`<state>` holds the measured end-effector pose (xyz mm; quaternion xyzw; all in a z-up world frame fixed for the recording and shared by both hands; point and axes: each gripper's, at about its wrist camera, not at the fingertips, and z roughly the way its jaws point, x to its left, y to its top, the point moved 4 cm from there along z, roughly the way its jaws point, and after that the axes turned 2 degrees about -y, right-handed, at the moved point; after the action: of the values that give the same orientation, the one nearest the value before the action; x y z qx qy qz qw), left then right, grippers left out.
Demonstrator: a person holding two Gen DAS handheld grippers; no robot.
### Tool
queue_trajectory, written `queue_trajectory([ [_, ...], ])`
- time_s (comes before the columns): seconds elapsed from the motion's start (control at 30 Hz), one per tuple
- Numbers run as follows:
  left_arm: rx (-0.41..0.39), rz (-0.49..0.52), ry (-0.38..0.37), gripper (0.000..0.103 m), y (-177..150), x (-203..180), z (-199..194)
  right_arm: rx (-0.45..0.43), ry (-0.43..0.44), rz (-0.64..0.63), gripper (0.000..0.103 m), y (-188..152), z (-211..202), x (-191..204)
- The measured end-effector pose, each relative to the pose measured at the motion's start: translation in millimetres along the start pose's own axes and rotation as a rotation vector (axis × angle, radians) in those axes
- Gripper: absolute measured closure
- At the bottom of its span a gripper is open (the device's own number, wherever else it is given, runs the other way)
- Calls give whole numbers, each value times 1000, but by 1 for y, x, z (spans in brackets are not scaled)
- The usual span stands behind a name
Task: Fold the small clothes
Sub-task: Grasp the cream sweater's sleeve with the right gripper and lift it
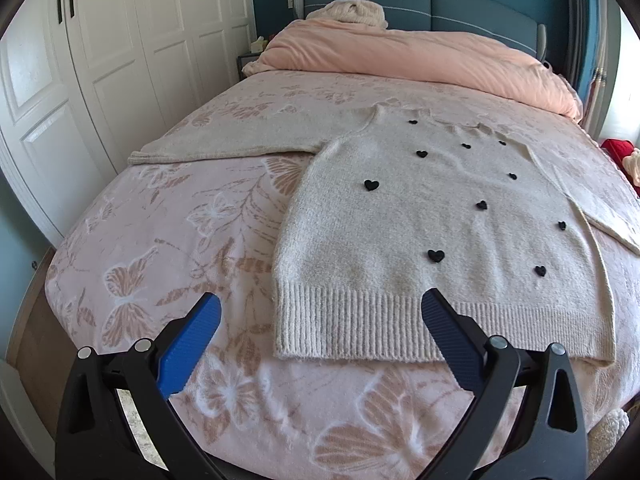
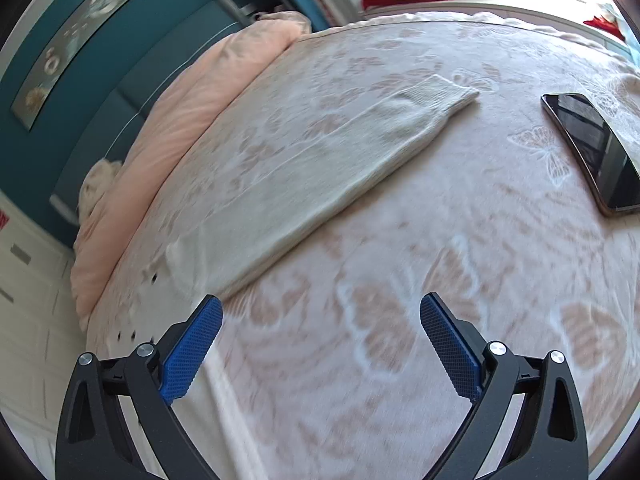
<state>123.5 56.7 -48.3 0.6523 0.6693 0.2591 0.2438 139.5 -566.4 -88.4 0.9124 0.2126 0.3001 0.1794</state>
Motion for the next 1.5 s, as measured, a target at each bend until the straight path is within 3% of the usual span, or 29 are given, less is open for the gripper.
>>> queue_trajectory([
  [0.1, 35, -33, 18, 5, 4, 3, 18, -24, -38, 90, 12, 45, 35, -23],
  [0.27, 83, -57, 38, 5, 12, 1, 50, -44, -86, 152, 13, 84, 82, -44],
  [0.37, 99, -62, 40, 5, 18, -3, 65, -99, -101, 139, 23, 97, 93, -43],
  [0.4, 100, -62, 39, 5, 20, -5, 69, -93, -96, 134, 43, 100, 97, -40],
  [0.43, 98, -63, 35, 5, 22, -7, 72, -83, -85, 134, 69, 104, 101, -36],
  [0.47, 95, -65, 27, 5, 25, -9, 74, -76, -58, 135, 84, 107, 103, -30],
  [0.5, 93, -67, 21, 5, 28, -11, 76, -87, -22, 128, 90, 110, 100, -18],
  [0.63, 75, -77, -15, 5, 43, -17, 82, -193, 180, -76, 92, 113, 56, 83],
  [0.73, 46, -94, -52, 5, 59, -18, 83, -179, 416, -280, 92, 80, 15, 194],
  [0.8, 30, -120, -90, 5, 71, -18, 83, -144, 547, -457, 91, 30, -9, 272],
  [0.87, 14, -160, -151, 5, 85, -19, 83, -50, 664, -591, 90, -35, -15, 335],
  [0.97, -13, -228, -244, 5, 108, -21, 85, 141, 715, -742, 82, -144, 12, 390],
  [1.0, -17, -246, -272, 5, 115, -24, 88, 194, 689, -785, 71, -178, 27, 398],
  [1.03, -16, -260, -298, 5, 120, -27, 91, 242, 653, -818, 66, -207, 43, 400],
  [1.1, 14, -285, -345, 5, 130, -33, 108, 312, 596, -823, 66, -247, 62, 388],
  [1.17, 77, -312, -385, 5, 136, -42, 133, 334, 587, -741, 65, -254, 65, 360],
  [1.23, 148, -353, -423, 5, 139, -48, 165, 322, 552, -638, 51, -241, 64, 322],
  [1.3, 203, -378, -438, 5, 142, -55, 195, 288, 496, -529, 46, -220, 61, 279],
  [1.43, 256, -454, -469, 5, 154, -72, 244, 268, 392, -348, 46, -167, 73, 215],
  [1.5, 250, -530, -494, 6, 160, -77, 260, 271, 380, -271, 46, -146, 84, 195],
])
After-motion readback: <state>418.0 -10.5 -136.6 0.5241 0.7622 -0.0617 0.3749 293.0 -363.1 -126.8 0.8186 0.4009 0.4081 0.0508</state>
